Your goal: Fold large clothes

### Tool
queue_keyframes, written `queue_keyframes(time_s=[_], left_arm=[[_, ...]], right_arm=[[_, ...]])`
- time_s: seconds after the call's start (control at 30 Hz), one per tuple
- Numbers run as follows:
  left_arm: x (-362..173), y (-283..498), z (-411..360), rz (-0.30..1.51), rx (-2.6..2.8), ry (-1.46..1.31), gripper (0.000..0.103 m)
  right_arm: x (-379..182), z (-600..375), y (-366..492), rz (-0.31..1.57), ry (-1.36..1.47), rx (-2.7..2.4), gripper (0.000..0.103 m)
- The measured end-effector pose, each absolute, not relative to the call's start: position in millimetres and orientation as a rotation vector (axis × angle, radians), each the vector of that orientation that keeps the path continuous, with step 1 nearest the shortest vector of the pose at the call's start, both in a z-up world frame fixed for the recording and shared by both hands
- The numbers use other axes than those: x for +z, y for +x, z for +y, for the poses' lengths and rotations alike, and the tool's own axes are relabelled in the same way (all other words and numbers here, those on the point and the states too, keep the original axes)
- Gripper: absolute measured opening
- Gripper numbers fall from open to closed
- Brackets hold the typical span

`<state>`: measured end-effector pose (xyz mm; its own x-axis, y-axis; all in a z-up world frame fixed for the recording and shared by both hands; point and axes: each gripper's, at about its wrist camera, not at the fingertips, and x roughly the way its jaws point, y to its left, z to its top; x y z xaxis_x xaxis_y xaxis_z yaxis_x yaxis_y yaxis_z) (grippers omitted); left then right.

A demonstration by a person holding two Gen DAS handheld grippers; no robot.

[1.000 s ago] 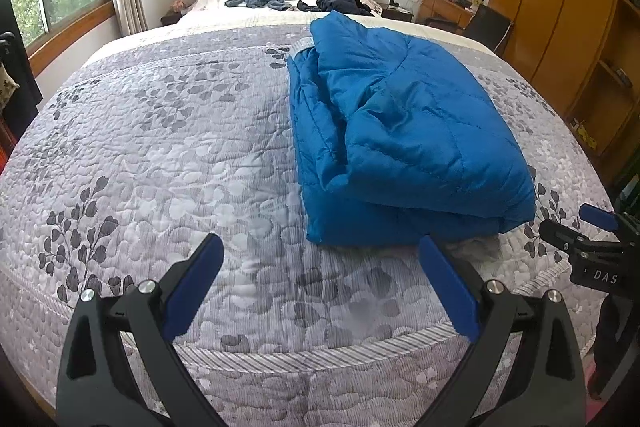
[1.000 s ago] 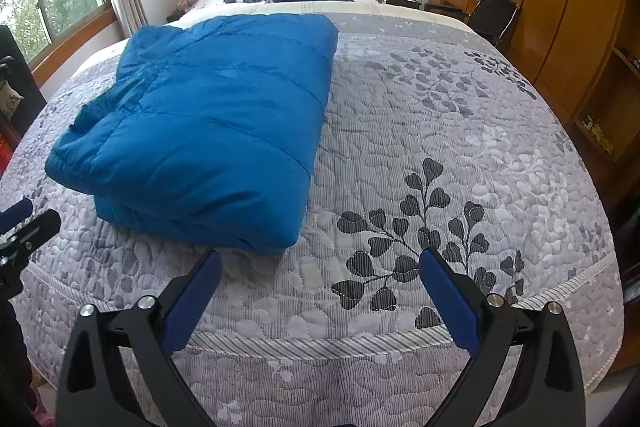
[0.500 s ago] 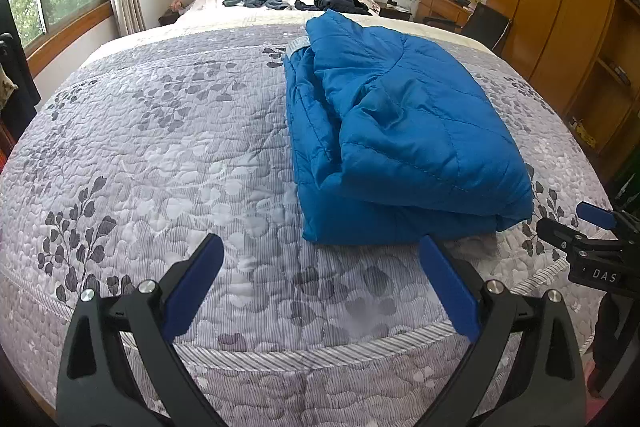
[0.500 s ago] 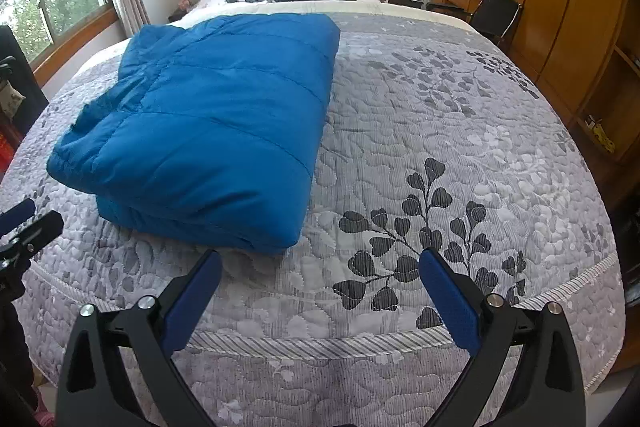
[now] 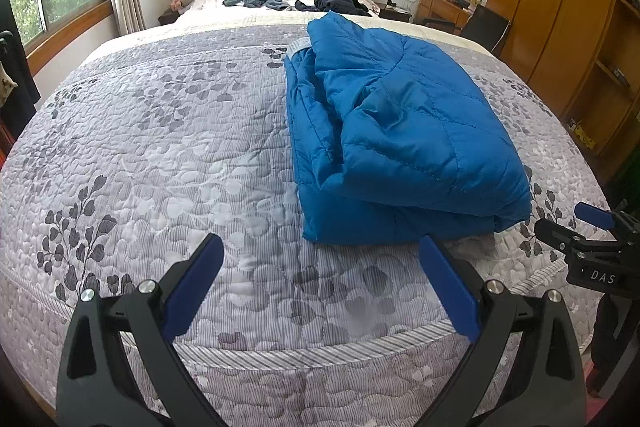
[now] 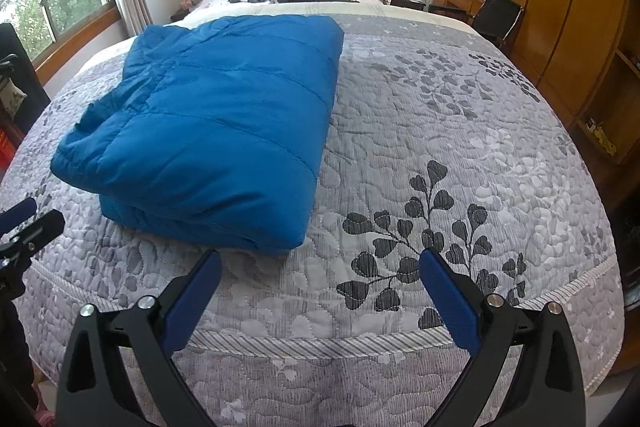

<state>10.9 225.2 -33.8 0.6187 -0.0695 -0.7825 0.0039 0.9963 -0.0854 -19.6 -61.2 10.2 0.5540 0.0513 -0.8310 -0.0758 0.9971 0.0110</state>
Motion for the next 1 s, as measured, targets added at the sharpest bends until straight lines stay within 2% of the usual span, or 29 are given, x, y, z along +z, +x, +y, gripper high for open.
queue_keyframes(time_s=[1.0], left_arm=[[-34.8,10.2,225.0,0.903,-0.048,-0.079,0.097]], right_arm=[[11.9,-60.7,-18.5,0.976,-0.030,0.091,0.099]])
